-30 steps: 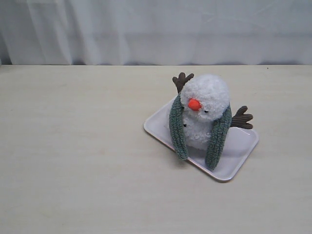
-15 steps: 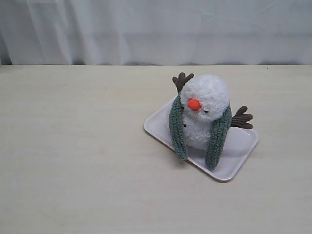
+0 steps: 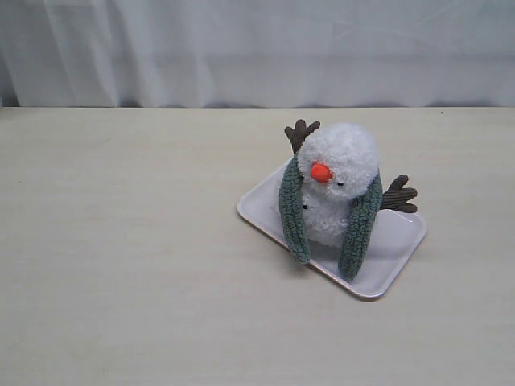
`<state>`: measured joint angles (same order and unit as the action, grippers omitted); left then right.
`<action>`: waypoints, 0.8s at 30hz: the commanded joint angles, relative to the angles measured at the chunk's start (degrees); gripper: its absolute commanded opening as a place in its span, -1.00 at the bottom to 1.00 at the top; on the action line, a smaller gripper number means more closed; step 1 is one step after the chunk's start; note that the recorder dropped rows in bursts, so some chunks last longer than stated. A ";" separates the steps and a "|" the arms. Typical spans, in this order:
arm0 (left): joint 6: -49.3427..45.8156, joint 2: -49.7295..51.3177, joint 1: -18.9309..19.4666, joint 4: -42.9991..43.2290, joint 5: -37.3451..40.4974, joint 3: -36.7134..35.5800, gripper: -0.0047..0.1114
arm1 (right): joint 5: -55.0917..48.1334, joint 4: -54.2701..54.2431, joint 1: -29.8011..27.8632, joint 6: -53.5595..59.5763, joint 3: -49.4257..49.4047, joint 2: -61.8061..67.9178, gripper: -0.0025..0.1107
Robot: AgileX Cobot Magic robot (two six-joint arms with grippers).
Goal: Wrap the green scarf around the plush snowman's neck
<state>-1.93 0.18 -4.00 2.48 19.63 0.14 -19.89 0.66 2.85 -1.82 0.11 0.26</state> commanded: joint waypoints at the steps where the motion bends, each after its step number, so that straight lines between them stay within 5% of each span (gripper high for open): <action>1: -0.22 -0.18 -0.40 -0.17 -0.67 -0.14 -0.92 | 0.50 0.64 -0.21 -0.45 -0.11 -0.26 -0.17; 24: -0.22 -0.18 -0.40 -0.17 -0.67 -0.14 -0.92 | 0.40 6.50 -0.21 -0.44 -0.11 -0.26 -0.17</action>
<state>-1.93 0.18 -4.00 2.48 19.63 0.14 -19.89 3.83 2.85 -2.21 0.11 0.26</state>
